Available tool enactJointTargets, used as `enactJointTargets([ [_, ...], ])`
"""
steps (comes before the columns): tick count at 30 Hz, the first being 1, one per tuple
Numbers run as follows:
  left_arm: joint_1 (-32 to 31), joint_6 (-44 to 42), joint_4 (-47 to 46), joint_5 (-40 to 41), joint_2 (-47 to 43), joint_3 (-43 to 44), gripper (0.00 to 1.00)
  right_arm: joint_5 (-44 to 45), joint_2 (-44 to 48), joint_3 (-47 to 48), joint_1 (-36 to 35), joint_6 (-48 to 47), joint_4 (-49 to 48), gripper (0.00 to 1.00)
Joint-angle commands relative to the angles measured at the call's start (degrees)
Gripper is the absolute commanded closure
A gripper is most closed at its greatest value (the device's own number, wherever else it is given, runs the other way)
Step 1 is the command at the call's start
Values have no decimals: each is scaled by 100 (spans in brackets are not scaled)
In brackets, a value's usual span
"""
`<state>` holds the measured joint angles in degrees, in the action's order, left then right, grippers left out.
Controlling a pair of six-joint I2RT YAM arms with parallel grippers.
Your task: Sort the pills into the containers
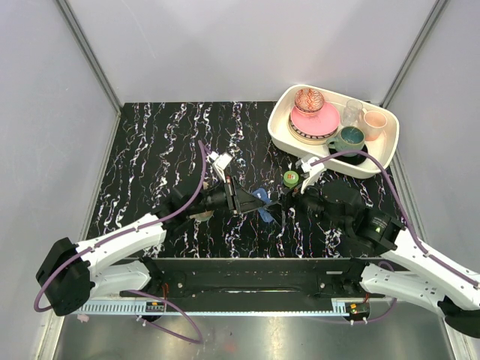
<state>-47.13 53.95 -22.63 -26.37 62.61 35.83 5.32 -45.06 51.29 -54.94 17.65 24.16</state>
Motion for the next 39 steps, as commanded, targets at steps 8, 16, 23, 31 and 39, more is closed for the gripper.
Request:
enactJointTargets([
  [8,-15,1,374,431,102,319,100,-963,6,110,1,-534,45,15],
  [16,-15,36,418,493,129,398,100,-665,-416,48,0,-438,202,21],
  [23,-6,54,365,484,137,363,100,-304,-495,13,1,-411,343,25],
  [31,-15,71,286,422,76,257,100,468,-504,83,0,-271,554,34],
  [39,-15,19,111,212,-56,99,100,1058,-223,154,1,-60,738,35],
])
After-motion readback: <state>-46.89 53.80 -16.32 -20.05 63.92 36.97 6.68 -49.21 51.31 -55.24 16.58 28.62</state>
